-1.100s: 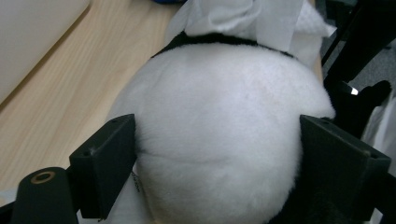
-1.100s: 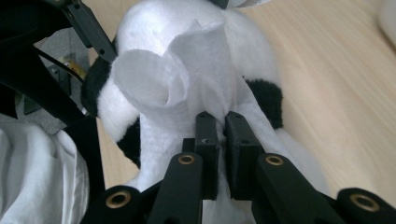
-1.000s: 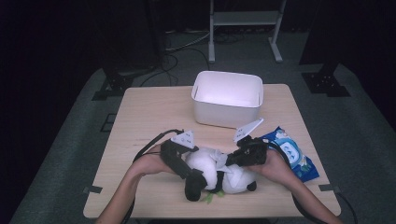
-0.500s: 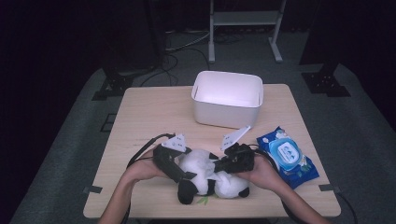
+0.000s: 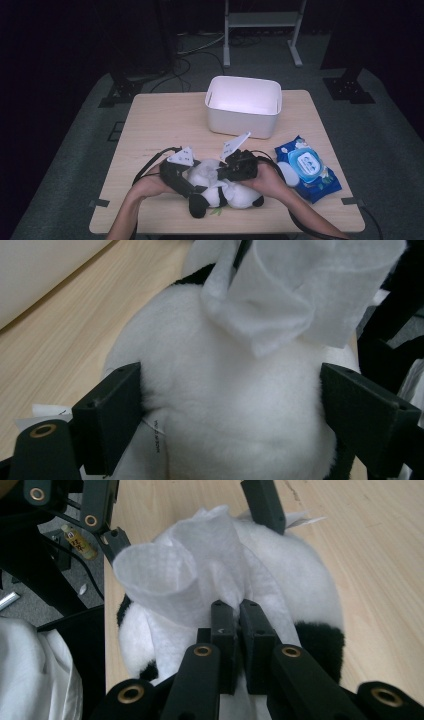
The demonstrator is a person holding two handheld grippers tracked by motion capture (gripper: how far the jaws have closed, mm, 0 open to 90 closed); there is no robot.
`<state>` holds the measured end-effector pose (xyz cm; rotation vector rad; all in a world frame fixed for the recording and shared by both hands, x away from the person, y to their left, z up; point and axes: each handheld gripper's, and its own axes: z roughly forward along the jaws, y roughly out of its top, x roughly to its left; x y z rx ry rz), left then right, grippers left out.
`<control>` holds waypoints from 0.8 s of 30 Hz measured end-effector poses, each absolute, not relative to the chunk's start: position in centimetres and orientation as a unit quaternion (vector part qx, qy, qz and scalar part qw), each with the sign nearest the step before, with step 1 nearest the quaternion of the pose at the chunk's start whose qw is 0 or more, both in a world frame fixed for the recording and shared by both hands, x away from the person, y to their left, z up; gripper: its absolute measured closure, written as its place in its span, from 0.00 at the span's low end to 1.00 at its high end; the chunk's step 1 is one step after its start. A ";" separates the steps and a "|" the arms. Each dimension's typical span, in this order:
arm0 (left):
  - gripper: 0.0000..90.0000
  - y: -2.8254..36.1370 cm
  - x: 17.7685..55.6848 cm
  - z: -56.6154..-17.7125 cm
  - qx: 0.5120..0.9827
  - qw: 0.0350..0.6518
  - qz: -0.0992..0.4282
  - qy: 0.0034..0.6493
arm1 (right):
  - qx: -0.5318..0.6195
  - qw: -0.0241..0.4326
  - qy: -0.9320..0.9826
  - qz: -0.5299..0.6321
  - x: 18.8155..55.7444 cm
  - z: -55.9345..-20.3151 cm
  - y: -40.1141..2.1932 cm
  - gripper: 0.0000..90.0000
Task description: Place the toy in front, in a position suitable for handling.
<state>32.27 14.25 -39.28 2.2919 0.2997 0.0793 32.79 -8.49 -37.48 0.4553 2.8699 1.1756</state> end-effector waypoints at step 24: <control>0.11 15.0 31.7 -38.8 0.906 0.402 0.015 0.131 | 0.261 0.035 0.881 0.394 31.4 -38.3 -20.7 0.94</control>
